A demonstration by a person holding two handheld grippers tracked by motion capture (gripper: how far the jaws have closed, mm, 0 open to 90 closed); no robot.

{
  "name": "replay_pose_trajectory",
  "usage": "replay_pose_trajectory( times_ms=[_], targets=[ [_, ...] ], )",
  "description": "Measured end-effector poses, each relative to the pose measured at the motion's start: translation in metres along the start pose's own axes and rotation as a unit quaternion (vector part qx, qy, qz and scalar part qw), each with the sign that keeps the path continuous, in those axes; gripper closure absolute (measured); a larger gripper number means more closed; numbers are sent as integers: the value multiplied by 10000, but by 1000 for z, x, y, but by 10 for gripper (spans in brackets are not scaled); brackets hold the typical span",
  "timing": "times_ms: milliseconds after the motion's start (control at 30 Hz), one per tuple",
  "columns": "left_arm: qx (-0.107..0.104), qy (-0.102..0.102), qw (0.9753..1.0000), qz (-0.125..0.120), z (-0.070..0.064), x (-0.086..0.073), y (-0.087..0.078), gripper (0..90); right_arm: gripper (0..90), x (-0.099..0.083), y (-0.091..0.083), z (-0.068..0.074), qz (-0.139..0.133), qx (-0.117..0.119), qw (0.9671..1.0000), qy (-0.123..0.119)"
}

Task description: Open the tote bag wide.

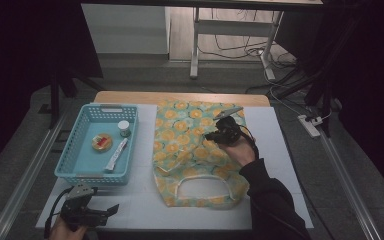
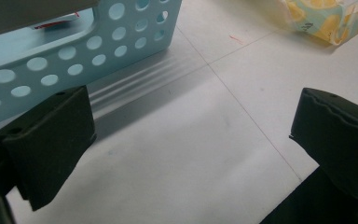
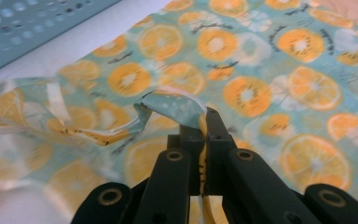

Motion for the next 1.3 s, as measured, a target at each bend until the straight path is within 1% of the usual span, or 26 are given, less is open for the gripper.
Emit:
replay_pose_trajectory(
  times_ms=[200,233,267,333,400,433,500,533,600,633,700,733,767,800,900,933,967,1000,1033,1067,1100,1167,1200,1233,1267,1300],
  targets=[
    [-6,-2,10000,1,0,0,0,0,900,5,14,-20,81,-178,9998,71],
    [-6,-2,10000,2,0,0,0,0,900,5,14,-20,81,-178,9998,71],
    [-6,-1,10000,5,0,0,0,0,900,6,20,-27,97,-219,9996,115],
    [-5,2,10000,6,0,0,0,0,900,6,22,-30,124,-243,9995,133],
    [-7,-4,10000,5,0,0,0,0,900,5,31,-40,171,-312,9992,178],
    [-10,-6,10000,3,0,0,0,0,900,5,31,-40,171,-312,9992,178],
    [-13,-6,10000,3,0,0,0,0,900,1,40,-49,241,-417,9985,257],
    [-13,-10,10000,6,0,0,0,0,900,1,40,-49,241,-417,9985,257],
    [-9,-5,10000,10,0,0,0,0,900,-5,49,-58,374,-490,9974,363],
    [-8,-3,10000,11,0,0,0,0,900,-5,49,-58,374,-490,9974,363],
    [-8,-3,10000,13,0,0,0,0,900,-11,56,-62,474,-522,9966,422],
    [-7,-5,10000,11,0,0,0,0,894,-18,61,-65,588,-540,9957,465],
    [-9,-4,10000,7,0,0,0,0,894,-18,61,-65,588,-540,9957,465],
    [-9,-5,10000,5,0,0,0,0,847,-20,60,-66,446,-431,9965,554],
    [-5,-4,10000,11,0,0,0,0,707,-17,53,-62,403,-441,9968,536],
    [-4,-3,10000,10,0,0,0,0,707,-17,53,-62,403,-441,9968,536],
    [-2,-2,10000,11,0,0,0,0,658,-15,49,-60,341,-387,9972,543],
    [-1,-3,10000,13,0,0,0,0,573,-12,41,-56,273,-229,9975,602],
    [0,-6,10000,18,0,0,1,0,548,-11,37,-53,232,-248,9978,570],
    [4,-6,10000,19,0,0,1,0,548,-11,37,-53,232,-248,9978,570],
    [6,-2,10000,20,0,0,0,0,460,-9,29,-46,155,-280,9983,477],
    [5,1,10000,27,0,0,0,0,391,-7,22,-41,117,-262,9987,421],
    [8,1,10000,28,0,0,1,0,391,-7,22,-41,117,-262,9987,421],
    [9,-1,10000,29,0,0,0,0,321,-7,15,-34,48,-249,9990,354],
    [12,-3,10000,27,0,0,0,0,321,-7,15,-34,48,-249,9990,354],
    [14,-4,10000,28,0,0,1,0,245,-6,11,-26,1,-140,9994,308]
  ],
)
Point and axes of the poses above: each handheld gripper's, and its own axes: y roughly forward along the jaws, x roughly out of its top, z roughly to its left, the point moved 4 cm from there along y, roughly forward along the jaws, and after that the axes turned 9 degrees about x, right-handed, at the moved point
